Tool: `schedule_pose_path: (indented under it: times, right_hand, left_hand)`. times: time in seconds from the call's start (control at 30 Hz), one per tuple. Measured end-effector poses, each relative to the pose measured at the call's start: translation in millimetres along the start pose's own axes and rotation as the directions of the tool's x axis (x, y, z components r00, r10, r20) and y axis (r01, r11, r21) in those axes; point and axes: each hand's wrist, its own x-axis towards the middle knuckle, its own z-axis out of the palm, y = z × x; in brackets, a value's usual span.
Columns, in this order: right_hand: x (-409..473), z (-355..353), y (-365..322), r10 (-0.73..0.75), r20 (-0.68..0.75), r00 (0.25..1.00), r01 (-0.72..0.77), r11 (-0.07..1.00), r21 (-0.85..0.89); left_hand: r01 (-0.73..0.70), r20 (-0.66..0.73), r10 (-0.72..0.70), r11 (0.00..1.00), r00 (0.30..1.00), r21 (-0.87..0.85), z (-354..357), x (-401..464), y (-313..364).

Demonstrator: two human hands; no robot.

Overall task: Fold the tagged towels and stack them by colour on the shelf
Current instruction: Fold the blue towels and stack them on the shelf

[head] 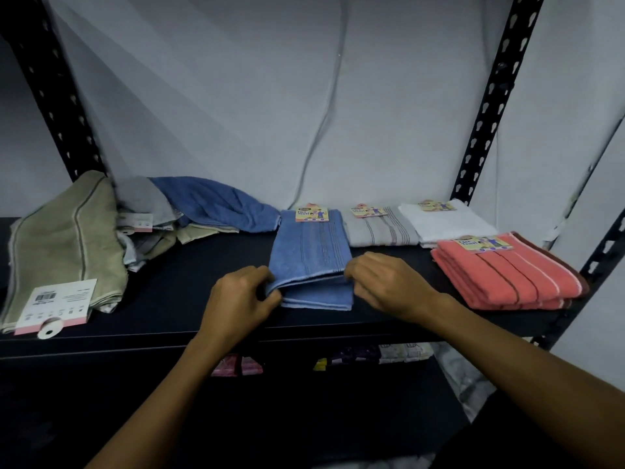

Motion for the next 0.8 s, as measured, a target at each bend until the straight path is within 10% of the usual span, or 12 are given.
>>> schedule_pose_path:
  times: [0.8]
  right_hand:
    - [-31.3,12.0,-30.3,0.176,0.025,0.984,-0.176,0.947,0.268]
  left_hand:
    - [-0.03,0.203,0.061,0.988,0.977,-0.15,-9.4,3.0,-3.6]
